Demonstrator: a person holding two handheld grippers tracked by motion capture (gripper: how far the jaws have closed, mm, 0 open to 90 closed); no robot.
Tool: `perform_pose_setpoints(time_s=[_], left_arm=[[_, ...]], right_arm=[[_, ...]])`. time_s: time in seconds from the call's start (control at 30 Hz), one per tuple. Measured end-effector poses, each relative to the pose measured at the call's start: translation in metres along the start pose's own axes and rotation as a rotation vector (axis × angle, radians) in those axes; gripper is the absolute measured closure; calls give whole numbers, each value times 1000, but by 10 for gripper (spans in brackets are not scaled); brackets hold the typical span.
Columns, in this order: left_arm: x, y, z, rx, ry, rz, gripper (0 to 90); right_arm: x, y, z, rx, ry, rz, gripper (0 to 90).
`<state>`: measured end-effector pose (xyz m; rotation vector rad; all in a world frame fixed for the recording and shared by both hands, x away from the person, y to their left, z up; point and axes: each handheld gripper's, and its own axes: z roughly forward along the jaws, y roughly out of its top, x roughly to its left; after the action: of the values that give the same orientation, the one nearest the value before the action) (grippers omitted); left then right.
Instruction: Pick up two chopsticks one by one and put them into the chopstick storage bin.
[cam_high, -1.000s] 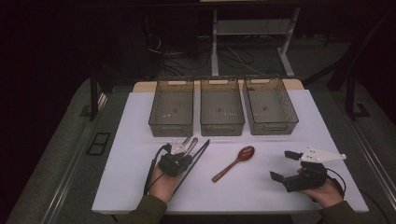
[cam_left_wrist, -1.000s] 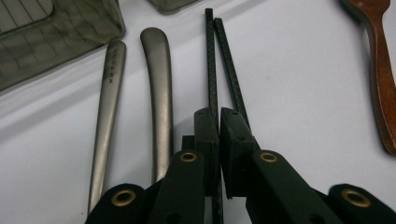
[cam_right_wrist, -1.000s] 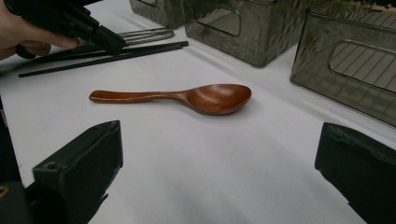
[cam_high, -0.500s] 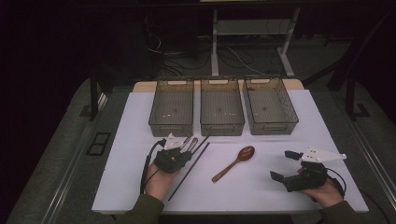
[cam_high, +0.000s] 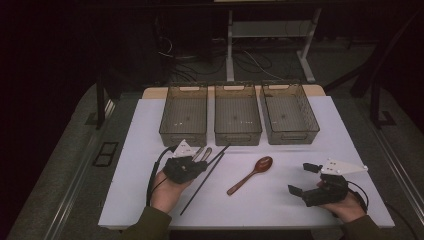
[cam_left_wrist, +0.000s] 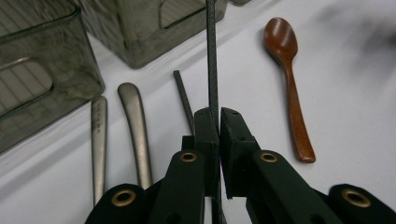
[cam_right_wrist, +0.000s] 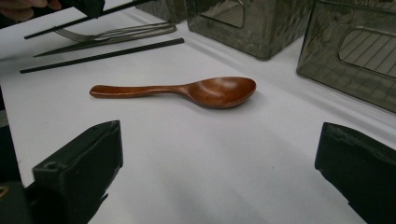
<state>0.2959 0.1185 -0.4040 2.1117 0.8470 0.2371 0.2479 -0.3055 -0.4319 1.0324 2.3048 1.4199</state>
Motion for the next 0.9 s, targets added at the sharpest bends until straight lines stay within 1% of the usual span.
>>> perform_pose_setpoints(time_s=[0.03,0.1,0.17,0.27,0.37,0.53,0.67,0.77,0.9], left_arm=[[0,1,-1,2,-4,10,856],[0,4,-4,-12,-20,21,856],[0,7,-6,-18,-26,31,855],[0,11,-10,-31,-32,35,855],[3,15,-11,-35,-40,39,855],[7,22,-9,-37,-40,53,855],[10,30,-9,-47,-42,62,855],[14,37,-11,-63,-36,62,855],[22,46,-15,-91,-27,56,855]], right_arm=[[0,-1,1,1,-2,-2,3],[-1,-2,3,2,0,8,3],[-2,-2,5,9,1,11,3],[-2,-3,5,11,0,7,3],[-2,-2,4,5,0,14,3],[-2,-2,4,2,-5,17,3],[-2,-2,3,0,-7,21,3],[-2,-2,3,-3,-7,23,3],[-2,-2,3,-3,-7,21,3]])
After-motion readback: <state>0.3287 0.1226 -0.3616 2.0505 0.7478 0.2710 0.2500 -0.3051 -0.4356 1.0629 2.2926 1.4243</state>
